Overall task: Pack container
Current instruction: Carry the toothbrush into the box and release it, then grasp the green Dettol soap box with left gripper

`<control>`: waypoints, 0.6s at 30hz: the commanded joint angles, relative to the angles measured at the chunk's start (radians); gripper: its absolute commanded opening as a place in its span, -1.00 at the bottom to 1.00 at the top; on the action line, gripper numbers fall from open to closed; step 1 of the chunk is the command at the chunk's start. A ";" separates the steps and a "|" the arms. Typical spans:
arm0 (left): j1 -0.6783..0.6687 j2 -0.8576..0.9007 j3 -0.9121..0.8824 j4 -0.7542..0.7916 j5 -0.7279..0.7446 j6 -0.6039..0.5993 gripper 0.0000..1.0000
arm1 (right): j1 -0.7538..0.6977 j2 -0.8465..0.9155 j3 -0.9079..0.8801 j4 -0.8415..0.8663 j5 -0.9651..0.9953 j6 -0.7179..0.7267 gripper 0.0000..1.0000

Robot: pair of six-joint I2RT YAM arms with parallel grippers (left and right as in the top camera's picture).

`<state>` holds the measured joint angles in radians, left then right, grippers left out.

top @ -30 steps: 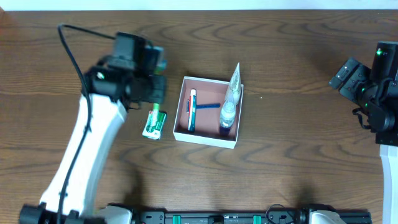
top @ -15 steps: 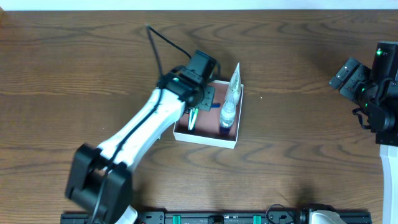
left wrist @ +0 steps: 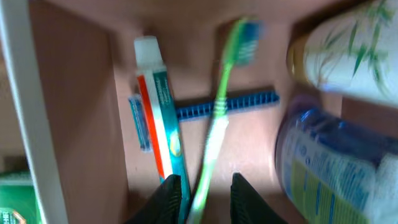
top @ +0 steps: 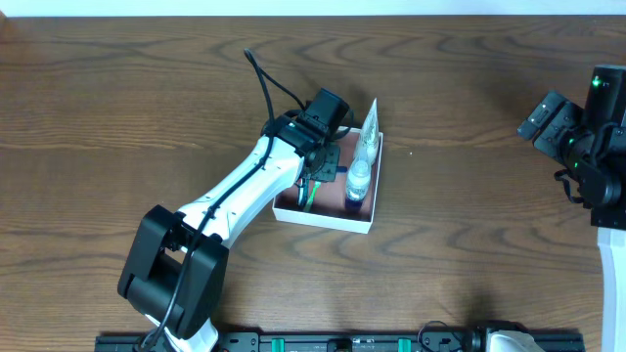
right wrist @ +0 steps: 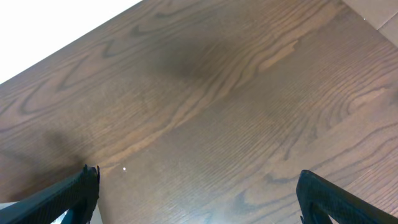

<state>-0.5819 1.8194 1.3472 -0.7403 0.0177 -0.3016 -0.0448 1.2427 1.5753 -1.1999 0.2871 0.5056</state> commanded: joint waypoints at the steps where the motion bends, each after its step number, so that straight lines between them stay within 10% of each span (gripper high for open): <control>1: -0.001 -0.036 0.060 -0.034 0.019 -0.011 -0.45 | -0.007 0.001 0.006 -0.001 0.008 -0.002 0.99; 6: 0.019 -0.154 0.134 -0.119 0.006 -0.003 -0.41 | -0.007 0.001 0.006 -0.001 0.007 -0.002 0.98; 18: 0.316 -0.288 0.072 -0.339 -0.101 0.170 0.46 | -0.007 0.001 0.006 -0.001 0.008 -0.002 0.98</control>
<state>-0.3176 1.4796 1.4712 -1.0714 -0.0971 -0.2272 -0.0448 1.2427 1.5753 -1.1999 0.2871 0.5056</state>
